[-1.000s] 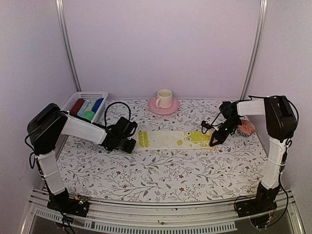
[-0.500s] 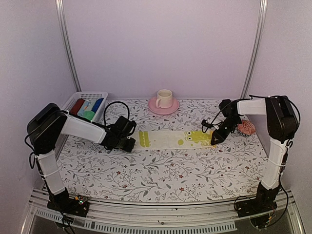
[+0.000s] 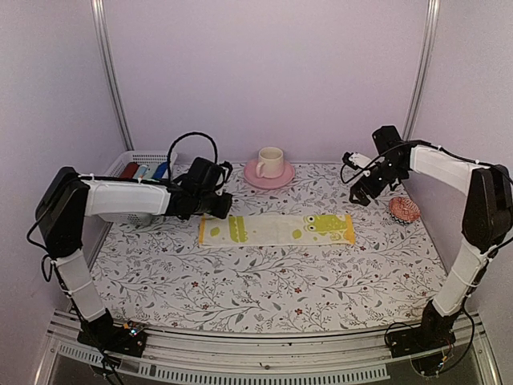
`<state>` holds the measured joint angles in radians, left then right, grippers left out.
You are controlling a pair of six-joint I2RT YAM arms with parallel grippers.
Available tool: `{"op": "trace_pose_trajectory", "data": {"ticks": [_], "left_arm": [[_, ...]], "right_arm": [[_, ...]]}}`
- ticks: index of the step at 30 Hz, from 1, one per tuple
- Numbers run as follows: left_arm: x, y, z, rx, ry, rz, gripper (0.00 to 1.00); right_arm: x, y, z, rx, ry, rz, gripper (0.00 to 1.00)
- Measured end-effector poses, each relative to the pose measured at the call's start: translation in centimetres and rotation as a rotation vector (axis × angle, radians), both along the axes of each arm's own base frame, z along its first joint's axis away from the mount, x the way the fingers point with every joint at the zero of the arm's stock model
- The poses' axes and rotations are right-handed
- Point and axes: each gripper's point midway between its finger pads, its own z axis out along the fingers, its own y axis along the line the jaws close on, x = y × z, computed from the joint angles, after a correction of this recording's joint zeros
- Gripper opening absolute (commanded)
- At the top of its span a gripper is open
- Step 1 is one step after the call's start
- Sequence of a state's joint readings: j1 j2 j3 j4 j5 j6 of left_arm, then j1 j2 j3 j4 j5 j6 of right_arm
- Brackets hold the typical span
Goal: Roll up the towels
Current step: Smooth out the towel at the center of the board.
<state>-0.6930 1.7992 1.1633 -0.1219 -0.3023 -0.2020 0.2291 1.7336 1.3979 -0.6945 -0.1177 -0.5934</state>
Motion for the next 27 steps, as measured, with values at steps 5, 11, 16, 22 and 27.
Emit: {"op": "trace_pose_trajectory", "data": {"ticks": [5,11,16,22,27], "left_arm": [[0.9,-4.5,3.2,-0.129,-0.049,-0.103,0.17],[0.8,-12.7,2.8,-0.265,-0.069,-0.289,0.0],[0.1,-16.5,-1.9,-0.352,0.022,-0.385,0.0],[0.6,-17.9,-5.4,-0.422,0.083,-0.384,0.0],[2.5,-17.8,-6.9,-0.493,0.101,-0.322,0.0]], "right_arm": [[3.1,0.5,1.2,0.046,-0.039,-0.087,0.99],[3.5,1.8,1.8,0.132,-0.047,-0.076,0.99],[3.2,2.1,0.6,0.154,-0.042,-0.074,0.99],[2.1,1.9,-1.5,0.146,0.006,-0.078,0.99],[2.3,2.0,-1.4,0.15,-0.005,-0.077,0.99]]}}
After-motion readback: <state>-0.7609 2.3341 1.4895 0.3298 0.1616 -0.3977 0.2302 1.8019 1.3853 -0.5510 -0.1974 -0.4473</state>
